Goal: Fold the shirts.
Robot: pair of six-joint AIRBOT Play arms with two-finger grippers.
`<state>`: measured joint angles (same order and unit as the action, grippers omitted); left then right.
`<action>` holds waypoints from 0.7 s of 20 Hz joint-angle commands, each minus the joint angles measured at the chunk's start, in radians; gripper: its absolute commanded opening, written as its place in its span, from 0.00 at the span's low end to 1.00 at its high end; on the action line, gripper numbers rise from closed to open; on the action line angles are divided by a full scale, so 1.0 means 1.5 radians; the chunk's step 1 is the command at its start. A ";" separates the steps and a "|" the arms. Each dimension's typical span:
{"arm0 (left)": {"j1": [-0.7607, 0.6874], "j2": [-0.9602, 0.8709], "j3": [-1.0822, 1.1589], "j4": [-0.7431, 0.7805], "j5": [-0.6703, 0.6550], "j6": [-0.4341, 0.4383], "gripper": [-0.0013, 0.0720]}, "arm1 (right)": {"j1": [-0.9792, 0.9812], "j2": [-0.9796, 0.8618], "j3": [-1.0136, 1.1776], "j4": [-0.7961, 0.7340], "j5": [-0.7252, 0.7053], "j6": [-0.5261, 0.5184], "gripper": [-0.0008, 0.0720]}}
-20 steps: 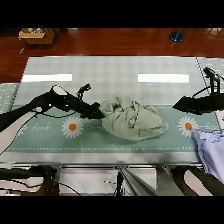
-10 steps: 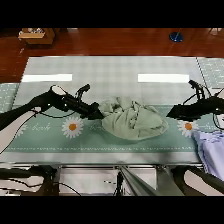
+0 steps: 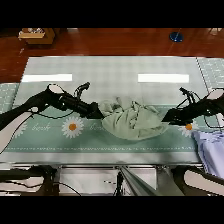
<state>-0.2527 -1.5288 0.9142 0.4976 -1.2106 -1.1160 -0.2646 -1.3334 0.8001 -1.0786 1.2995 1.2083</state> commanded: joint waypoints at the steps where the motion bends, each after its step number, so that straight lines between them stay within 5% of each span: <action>1: 0.001 0.004 0.009 -0.001 -0.005 0.004 0.05 | 0.012 -0.037 0.000 0.027 -0.004 -0.001 0.64; 2: 0.001 0.004 0.014 -0.001 -0.005 0.004 0.05 | 0.023 -0.043 0.000 0.028 -0.010 -0.001 0.59; 4: 0.002 0.004 0.031 -0.001 -0.007 0.004 0.05 | 0.044 -0.047 0.000 0.028 -0.022 -0.001 0.07; 8: 0.028 0.027 0.104 -0.006 -0.057 0.004 0.05 | 0.040 0.002 0.012 0.039 0.020 -0.016 0.04; 14: 0.118 0.205 0.308 -0.008 -0.075 -0.023 0.05 | 0.027 0.275 0.172 0.092 0.092 -0.022 0.04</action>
<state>-0.1337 -1.3361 1.2430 0.4866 -1.3098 -1.1229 -0.2188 -1.0935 0.9527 -0.9928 1.4090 1.1618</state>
